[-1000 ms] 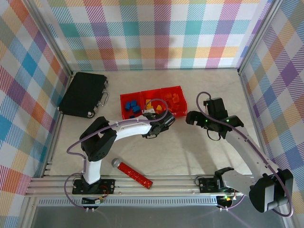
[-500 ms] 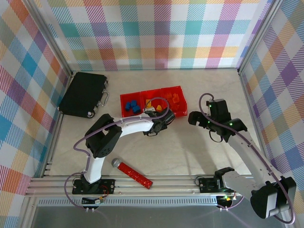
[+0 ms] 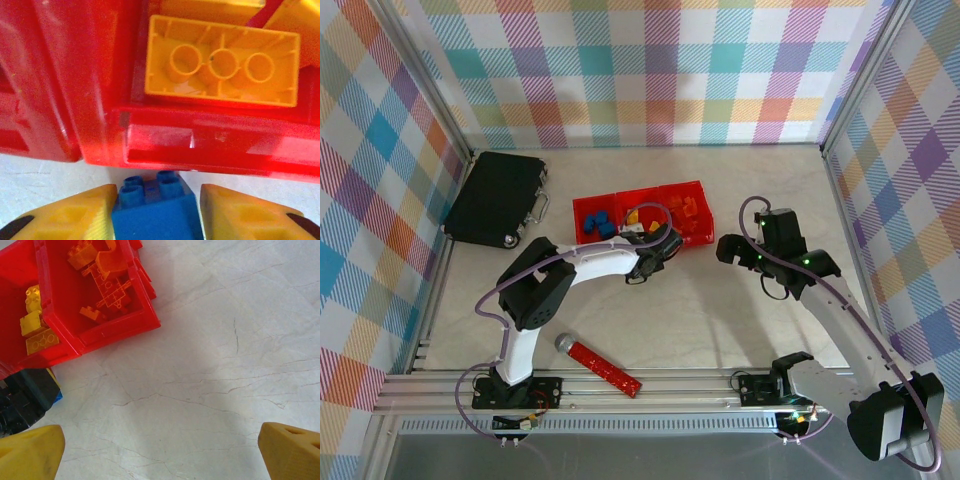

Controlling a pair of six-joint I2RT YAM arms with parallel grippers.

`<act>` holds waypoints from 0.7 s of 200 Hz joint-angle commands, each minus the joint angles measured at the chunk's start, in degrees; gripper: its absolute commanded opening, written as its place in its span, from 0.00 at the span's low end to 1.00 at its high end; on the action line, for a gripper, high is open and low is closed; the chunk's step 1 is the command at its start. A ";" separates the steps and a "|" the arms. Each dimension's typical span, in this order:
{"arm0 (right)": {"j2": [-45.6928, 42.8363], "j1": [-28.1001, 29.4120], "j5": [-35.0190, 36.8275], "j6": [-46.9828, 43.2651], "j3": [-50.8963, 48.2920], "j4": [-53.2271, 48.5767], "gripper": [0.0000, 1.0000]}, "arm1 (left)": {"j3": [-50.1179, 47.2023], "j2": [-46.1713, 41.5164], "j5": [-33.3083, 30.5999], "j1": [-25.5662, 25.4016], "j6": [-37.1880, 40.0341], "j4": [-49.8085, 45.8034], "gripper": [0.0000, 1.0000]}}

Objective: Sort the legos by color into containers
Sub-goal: Pick up the lego from the center of the table, then place the lego in the container.

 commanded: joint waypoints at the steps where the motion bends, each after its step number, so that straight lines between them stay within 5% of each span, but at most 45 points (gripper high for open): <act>1: -0.39 -0.56 0.49 -0.02 -0.27 0.00 0.99 | -1.28 -1.21 0.01 0.32 0.59 0.48 0.41; 71: 0.22 -0.56 1.23 0.40 0.79 -1.42 0.99 | -7.05 -10.71 2.68 -0.17 7.04 6.98 0.28; 140: 1.41 -0.52 0.49 3.47 2.42 -1.69 0.99 | -0.97 -24.94 -4.40 1.74 22.92 -5.00 0.29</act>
